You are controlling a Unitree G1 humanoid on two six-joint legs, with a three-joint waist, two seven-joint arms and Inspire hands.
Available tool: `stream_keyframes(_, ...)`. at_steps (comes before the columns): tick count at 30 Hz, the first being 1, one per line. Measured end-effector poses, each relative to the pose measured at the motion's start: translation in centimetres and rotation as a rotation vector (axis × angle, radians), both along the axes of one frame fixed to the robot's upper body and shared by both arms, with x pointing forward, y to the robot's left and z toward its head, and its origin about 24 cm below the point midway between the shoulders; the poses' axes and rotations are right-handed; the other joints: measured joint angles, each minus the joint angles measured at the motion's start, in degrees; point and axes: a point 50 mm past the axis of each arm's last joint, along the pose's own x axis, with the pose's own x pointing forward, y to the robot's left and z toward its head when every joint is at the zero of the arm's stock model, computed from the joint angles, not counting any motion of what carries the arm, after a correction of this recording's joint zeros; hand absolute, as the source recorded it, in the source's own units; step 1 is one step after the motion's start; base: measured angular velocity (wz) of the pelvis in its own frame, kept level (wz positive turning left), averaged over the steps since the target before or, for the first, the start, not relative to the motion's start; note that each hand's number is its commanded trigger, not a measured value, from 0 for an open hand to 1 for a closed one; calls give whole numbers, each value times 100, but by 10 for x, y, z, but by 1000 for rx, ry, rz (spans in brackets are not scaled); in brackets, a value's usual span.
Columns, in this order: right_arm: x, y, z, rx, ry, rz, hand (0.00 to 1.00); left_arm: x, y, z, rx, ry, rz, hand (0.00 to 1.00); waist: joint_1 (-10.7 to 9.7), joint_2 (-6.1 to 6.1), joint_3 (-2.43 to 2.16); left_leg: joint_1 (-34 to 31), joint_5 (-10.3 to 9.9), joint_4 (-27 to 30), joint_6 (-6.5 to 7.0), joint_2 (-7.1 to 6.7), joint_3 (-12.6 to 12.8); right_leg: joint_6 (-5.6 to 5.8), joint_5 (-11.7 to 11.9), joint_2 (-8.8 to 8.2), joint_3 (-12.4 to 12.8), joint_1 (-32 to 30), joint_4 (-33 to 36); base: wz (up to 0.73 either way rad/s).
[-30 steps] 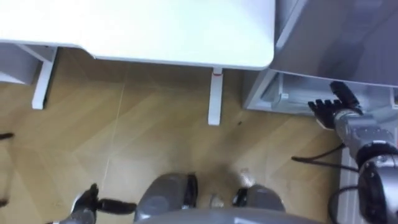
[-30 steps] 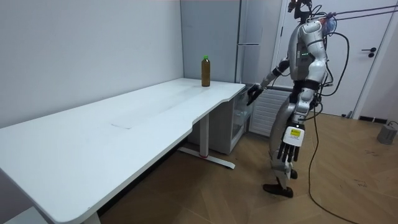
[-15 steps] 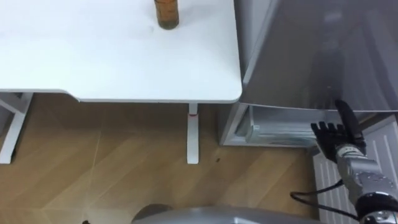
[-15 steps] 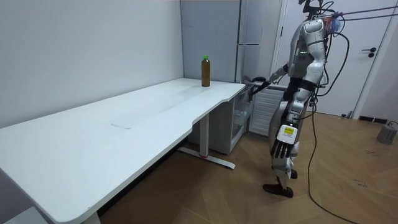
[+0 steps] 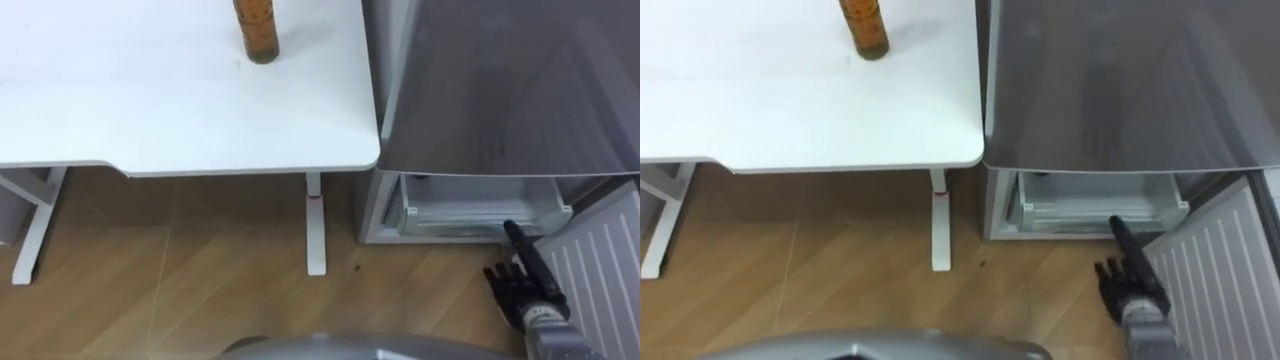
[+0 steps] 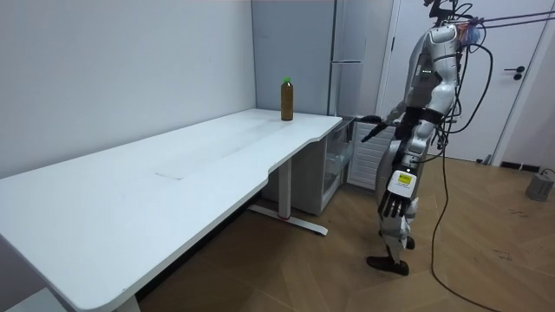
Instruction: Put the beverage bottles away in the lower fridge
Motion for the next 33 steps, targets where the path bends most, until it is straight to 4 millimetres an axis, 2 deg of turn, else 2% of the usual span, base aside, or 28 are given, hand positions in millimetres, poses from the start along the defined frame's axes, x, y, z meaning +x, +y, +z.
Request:
stream_keyframes(9, -47, 14, -17, -52, 276, 414, 0, -4, 5, 0, 19, -5, 44, 0, -40, -117, 15, 197, -1, -171, -2, -14, 29, 19, -19, 1, 79, 131, -42, -3)
stream_keyframes(13, -58, 16, -20, -102, 404, 708, 0, -4, 6, -1, 25, 13, 24, 0, -45, -191, 19, 198, -6, -149, 0, -26, 11, 19, -19, -4, 80, 159, -93, 0)
stream_keyframes(16, -64, 18, -21, -128, 492, 903, 0, -7, 5, -1, 23, 43, 21, 0, 14, -196, 22, 202, -17, -173, -3, -27, 12, 20, -19, -2, 81, 156, -102, 0)
stream_keyframes(18, -64, 19, -22, -125, 531, 957, 0, -8, 5, -2, 18, 61, 23, 0, 36, -196, 22, 201, -17, -174, -3, -26, 30, 20, -19, -1, 87, 152, -100, 0)
stream_keyframes(23, -63, 17, -23, -111, 568, 924, 0, -2, 4, -4, 11, 75, 23, 0, 48, -177, 26, 194, -24, -156, -7, -24, -29, 20, -19, 3, 39, 181, -111, 5)
stream_keyframes(26, -67, 16, -22, -100, 565, 859, 0, 1, 2, -5, 10, 76, 6, 0, 3, -89, 17, 211, -47, -156, -16, 0, -23, 17, -17, 18, 36, 195, -103, -2)
stream_keyframes(27, -67, 15, -22, -103, 567, 853, 0, 2, 2, -5, 12, 76, 2, 0, 4, -79, 36, 249, -49, -175, -20, 10, 12, 14, -15, 28, 88, 197, -94, -16)
stream_keyframes(30, -72, 12, -21, -106, 586, 850, 0, 6, 3, -5, 23, 74, -21, 0, -21, -21, 51, 294, -43, -228, -30, 15, 56, 11, -13, 35, 131, 193, -87, -10)
stream_keyframes(33, -74, 12, -21, -107, 592, 849, 0, 18, 4, -4, 58, 44, -12, 0, -43, -20, 54, 287, -44, -231, -30, 15, 54, 8, -11, 37, 137, 185, -94, -2)
